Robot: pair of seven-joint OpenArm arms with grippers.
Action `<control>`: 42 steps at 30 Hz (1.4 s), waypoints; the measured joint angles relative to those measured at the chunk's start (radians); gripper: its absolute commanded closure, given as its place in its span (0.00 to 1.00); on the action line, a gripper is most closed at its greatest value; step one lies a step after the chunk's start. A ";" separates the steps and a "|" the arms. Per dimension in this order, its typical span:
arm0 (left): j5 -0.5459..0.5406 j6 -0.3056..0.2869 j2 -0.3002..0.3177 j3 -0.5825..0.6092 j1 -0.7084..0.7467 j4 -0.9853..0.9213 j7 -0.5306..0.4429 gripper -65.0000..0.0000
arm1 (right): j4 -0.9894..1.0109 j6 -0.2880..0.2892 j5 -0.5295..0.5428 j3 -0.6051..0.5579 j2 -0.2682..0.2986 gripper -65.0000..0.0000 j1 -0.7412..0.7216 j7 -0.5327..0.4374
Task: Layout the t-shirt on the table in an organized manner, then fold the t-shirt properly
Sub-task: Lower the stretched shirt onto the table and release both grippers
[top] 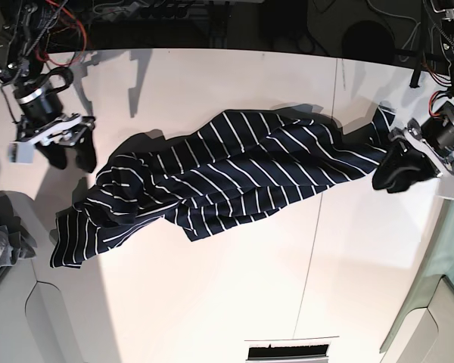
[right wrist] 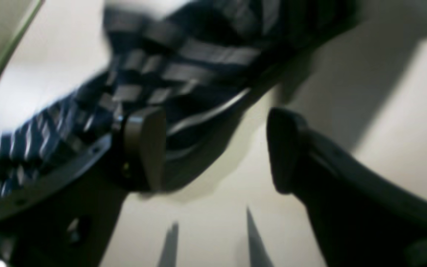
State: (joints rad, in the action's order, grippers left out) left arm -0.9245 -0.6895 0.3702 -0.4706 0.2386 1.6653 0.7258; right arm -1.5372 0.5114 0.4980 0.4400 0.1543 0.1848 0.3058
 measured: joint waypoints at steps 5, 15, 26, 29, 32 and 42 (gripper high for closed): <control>0.038 0.000 -0.024 0.058 -0.016 0.000 0.006 0.54 | 0.011 -0.012 -0.017 -0.006 -0.002 0.35 -0.032 0.003; 0.336 0.108 -0.037 0.351 -0.063 -0.002 -0.151 0.54 | 0.306 -0.116 -0.116 -0.041 0.001 0.35 -0.256 -0.013; 0.394 0.159 -0.035 0.385 -0.073 -0.138 -0.159 0.42 | 0.496 -0.079 -0.170 -0.043 0.011 0.35 -0.282 -0.140; 0.437 0.159 -0.035 0.386 -0.074 -0.168 -0.204 0.42 | 0.520 -0.078 -0.170 -0.067 0.010 0.36 -0.286 -0.186; 0.480 0.159 -0.037 0.398 -0.079 -0.187 -0.229 0.42 | 0.524 -0.083 -0.170 -0.131 0.013 0.36 -0.293 -0.190; 0.496 0.159 -0.051 0.398 -0.087 -0.193 -0.233 1.00 | 0.528 -0.082 -0.279 -0.362 0.006 1.00 -0.349 -0.200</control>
State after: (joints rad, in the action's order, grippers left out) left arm -0.4290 -0.5308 0.3187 -0.0723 0.1513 1.4719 0.4931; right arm -1.0096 0.4297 0.2192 0.0780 0.1604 -0.1642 0.1059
